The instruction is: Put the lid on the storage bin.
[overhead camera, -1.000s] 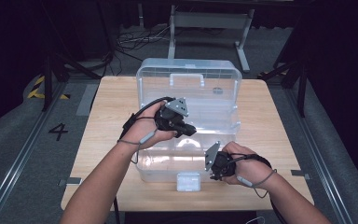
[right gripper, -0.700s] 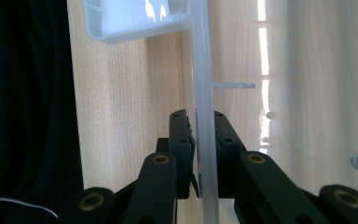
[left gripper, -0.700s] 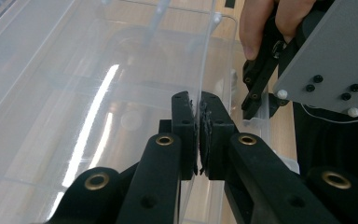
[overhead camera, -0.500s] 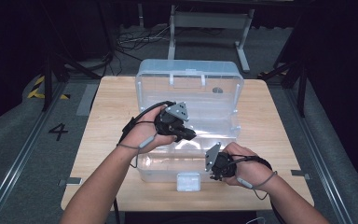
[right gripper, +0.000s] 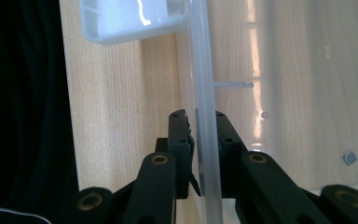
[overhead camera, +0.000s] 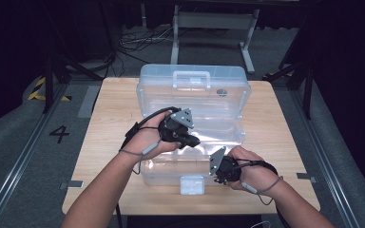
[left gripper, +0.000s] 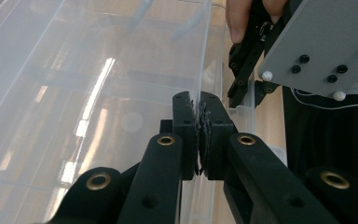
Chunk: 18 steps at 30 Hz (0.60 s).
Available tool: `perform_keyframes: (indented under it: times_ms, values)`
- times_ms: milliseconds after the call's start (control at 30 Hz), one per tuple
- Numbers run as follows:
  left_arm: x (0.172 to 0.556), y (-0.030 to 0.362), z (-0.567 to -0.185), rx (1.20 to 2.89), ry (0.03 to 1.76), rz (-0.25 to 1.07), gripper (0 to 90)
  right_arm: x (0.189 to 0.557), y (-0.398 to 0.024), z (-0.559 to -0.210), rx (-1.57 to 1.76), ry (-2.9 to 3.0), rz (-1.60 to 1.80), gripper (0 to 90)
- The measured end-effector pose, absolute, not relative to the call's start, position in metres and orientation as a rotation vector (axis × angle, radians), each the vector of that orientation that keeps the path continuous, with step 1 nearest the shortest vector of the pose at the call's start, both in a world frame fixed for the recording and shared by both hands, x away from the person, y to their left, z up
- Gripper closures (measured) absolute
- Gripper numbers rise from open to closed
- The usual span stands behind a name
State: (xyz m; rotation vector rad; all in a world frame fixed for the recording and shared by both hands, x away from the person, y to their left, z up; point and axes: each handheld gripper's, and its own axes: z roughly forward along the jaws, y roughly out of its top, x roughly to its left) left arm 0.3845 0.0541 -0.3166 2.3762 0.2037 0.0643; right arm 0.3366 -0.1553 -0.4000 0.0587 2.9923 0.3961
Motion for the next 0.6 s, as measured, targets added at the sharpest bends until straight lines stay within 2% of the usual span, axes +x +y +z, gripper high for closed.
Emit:
perform_keyframes:
  times_ms: [600]
  values:
    - [0.3781, 0.0559, -0.3229, 2.362, 0.205, 0.061, 86.5, 0.333, -0.1577, -0.3967, 0.09, 2.965, 0.446, 78.9]
